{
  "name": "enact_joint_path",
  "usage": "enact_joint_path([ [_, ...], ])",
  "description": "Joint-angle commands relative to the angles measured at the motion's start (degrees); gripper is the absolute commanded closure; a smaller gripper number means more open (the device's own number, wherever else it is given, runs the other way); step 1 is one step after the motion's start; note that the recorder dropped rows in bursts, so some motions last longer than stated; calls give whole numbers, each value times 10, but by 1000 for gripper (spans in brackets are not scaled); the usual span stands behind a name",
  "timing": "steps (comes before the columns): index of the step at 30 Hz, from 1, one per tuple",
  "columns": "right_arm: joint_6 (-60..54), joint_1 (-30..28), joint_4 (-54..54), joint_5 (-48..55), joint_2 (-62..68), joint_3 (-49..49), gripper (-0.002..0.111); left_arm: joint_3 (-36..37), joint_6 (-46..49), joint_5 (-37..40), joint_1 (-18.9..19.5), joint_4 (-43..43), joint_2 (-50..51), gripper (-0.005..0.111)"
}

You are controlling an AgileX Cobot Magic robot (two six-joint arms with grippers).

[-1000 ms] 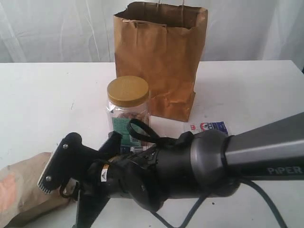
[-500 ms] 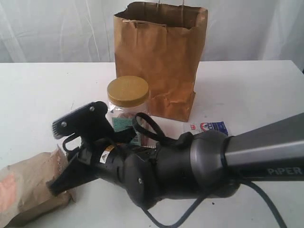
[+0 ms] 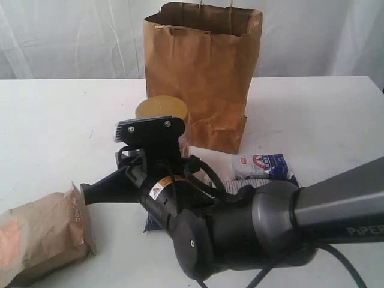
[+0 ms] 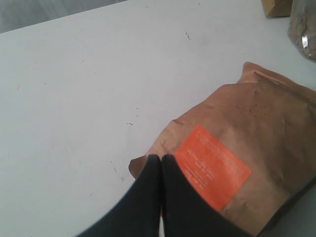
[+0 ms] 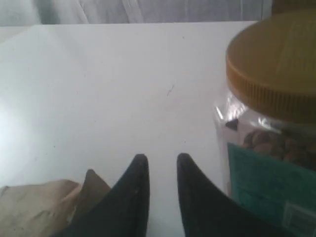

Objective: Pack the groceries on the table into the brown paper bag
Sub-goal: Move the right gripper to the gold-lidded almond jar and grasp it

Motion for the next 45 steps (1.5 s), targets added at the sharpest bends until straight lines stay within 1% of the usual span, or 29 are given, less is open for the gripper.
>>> enact_joint_path([
  [1, 10, 16, -10, 37, -2, 27, 73, 2, 0, -1, -4, 2, -2, 107],
  [3, 10, 22, -10, 66, -3, 37, 54, 2, 0, -1, -4, 2, -2, 107],
  [5, 20, 22, -11, 94, -6, 44, 30, 2, 0, -1, -4, 2, -2, 107],
  [7, 24, 22, -11, 100, -7, 44, 16, 2, 0, -1, -4, 2, -2, 107],
  [9, 24, 22, -14, 95, -10, 44, 9, 2, 0, -1, -4, 2, -2, 107],
  [15, 15, 21, -27, 50, -13, 44, 8, 2, 0, -1, -4, 2, -2, 107],
  [19, -3, 14, -23, 42, -13, 44, 8, 2, 0, -1, -4, 2, -2, 107],
  [21, -77, 11, -15, 47, -13, 44, 8, 2, 0, -1, -4, 2, -2, 107],
  [22, -145, 10, -2, 47, -13, 44, 8, 2, 0, -1, -4, 2, -2, 107],
  [24, -228, 10, 38, 47, -13, 44, 8, 2, 0, -1, -4, 2, -2, 107],
  [25, -252, 10, 58, 42, -13, 44, 8, 2, 0, -1, -4, 2, -2, 107],
  [29, -249, 10, 118, -5, -6, 44, 8, 2, 0, -1, -4, 2, -2, 107],
  [32, -241, 8, 212, -42, 8, 44, 8, 2, 0, -1, -4, 2, -2, 107],
  [33, -221, 6, 224, -46, 11, 44, 8, 2, 0, -1, -4, 2, -2, 107],
  [37, -161, 5, 229, -72, 26, 36, 8, 2, 0, -1, -4, 2, -2, 107],
  [45, -172, 3, 212, -71, 59, -3, 8, 2, 0, -1, -4, 2, -2, 107],
])
